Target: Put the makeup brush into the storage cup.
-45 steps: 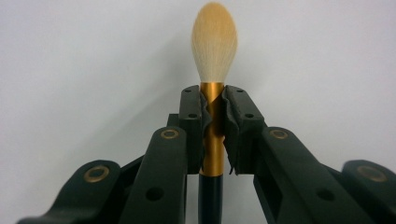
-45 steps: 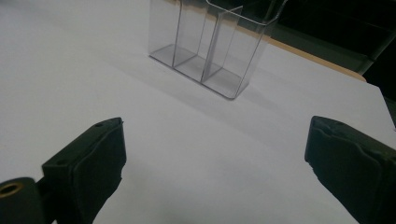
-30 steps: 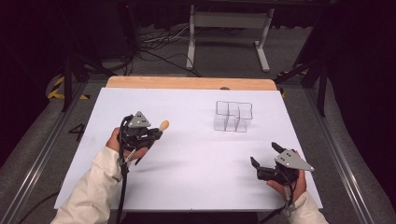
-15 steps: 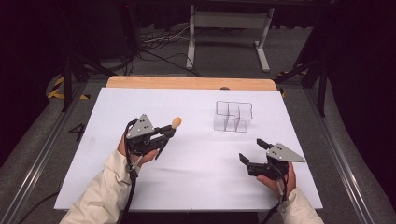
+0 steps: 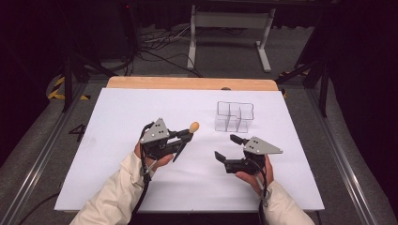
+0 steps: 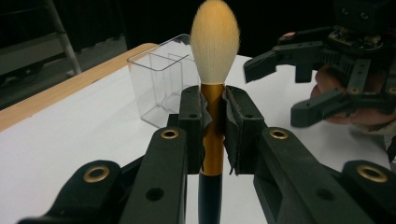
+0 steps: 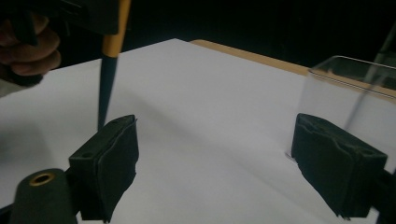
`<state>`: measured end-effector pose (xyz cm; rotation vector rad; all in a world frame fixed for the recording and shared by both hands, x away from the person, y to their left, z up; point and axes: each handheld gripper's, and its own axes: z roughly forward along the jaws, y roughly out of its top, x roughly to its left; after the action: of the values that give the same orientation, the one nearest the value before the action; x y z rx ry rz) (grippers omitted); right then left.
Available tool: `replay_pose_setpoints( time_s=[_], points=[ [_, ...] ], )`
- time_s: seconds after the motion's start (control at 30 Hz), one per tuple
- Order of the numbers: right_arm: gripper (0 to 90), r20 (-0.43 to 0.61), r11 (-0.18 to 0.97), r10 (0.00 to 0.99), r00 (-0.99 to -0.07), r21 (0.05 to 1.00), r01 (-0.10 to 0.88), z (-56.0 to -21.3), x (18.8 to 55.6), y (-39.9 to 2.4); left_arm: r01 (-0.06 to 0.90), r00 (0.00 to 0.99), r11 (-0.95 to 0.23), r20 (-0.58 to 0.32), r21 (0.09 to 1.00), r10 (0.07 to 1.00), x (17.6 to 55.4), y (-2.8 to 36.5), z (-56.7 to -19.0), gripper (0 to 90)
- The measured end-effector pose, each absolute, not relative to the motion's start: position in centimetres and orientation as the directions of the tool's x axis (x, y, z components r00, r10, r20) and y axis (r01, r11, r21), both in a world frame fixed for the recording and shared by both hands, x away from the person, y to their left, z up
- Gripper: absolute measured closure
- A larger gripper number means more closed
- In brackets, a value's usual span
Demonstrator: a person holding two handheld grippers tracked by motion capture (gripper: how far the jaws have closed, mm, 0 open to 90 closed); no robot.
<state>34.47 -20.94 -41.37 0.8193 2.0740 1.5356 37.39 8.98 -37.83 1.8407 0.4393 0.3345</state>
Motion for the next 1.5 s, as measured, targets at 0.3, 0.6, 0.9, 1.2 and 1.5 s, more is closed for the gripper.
replay_pose_setpoints(
  time_s=[0.3,0.6,0.9,1.2,1.5],
  points=[
    [18.6,0.019,0.224,0.617,-0.787,0.954,0.198,-41.2,34.5,-16.9,0.125,0.901,-0.243,-0.008,0.962,0.433,37.2,8.0,-38.6,78.3],
    [28.2,0.035,0.208,0.602,-0.797,0.958,0.199,-41.4,34.8,-14.5,0.130,0.908,-0.232,-0.022,0.964,0.419,37.0,7.3,-39.0,78.3],
    [56.9,0.077,0.157,0.610,-0.789,0.964,0.215,-41.6,35.1,-14.7,0.135,0.915,-0.229,-0.032,0.964,0.403,36.7,6.8,-39.3,78.3],
    [77.6,0.066,0.195,0.597,-0.800,0.955,0.224,-41.6,35.1,-14.9,0.131,0.914,-0.239,-0.024,0.962,0.405,36.6,6.7,-39.4,78.2],
    [78.1,0.021,0.235,0.612,-0.790,0.950,0.207,-41.5,34.9,-14.9,0.117,0.909,-0.258,0.001,0.959,0.416,36.3,6.4,-39.4,77.6]
  ],
)
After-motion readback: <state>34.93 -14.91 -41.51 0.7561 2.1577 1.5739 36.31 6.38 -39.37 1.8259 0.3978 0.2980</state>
